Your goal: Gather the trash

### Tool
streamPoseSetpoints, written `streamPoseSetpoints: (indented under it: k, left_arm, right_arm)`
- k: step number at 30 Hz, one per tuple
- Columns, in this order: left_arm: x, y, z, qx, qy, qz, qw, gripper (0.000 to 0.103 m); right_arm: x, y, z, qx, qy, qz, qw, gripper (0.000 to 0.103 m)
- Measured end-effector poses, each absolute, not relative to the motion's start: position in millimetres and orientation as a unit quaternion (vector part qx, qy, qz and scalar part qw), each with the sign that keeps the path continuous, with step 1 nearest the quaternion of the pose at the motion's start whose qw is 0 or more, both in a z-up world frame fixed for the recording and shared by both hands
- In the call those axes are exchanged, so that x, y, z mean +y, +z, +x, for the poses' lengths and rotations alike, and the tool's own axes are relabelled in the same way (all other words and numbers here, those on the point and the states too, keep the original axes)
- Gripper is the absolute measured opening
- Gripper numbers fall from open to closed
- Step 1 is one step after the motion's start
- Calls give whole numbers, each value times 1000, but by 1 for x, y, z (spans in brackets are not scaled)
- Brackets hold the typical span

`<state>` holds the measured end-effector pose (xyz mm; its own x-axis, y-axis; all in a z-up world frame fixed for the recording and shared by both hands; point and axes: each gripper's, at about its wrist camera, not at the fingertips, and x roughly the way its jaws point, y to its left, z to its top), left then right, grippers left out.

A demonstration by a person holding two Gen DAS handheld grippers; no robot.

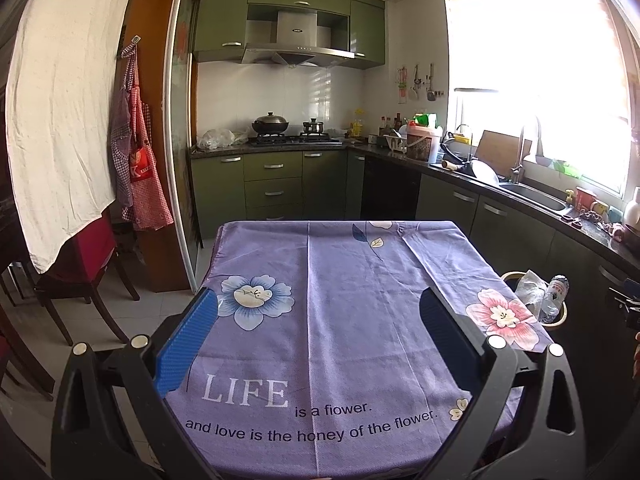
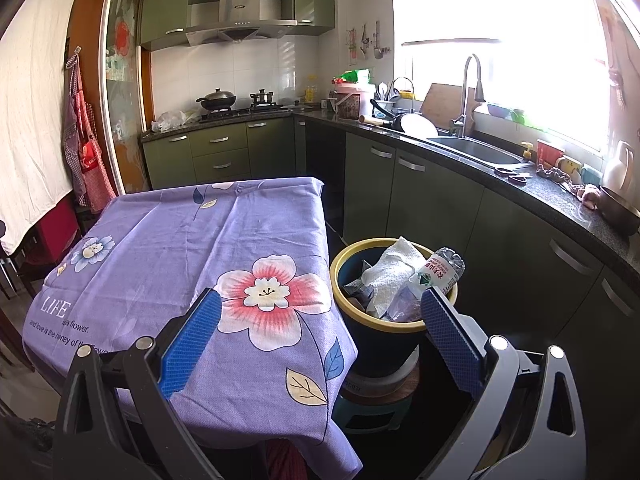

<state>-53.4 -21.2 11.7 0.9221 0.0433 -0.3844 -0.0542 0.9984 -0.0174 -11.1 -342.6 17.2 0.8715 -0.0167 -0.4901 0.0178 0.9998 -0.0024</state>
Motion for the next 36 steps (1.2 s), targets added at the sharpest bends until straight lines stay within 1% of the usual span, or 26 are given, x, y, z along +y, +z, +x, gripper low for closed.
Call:
streamPoseSetpoints:
  k: [36]
  left_arm:
    - [-21,7,-49,209,5,-11,978,96]
  right_arm:
    - [-339,16,-7,256,-8,2,967,98]
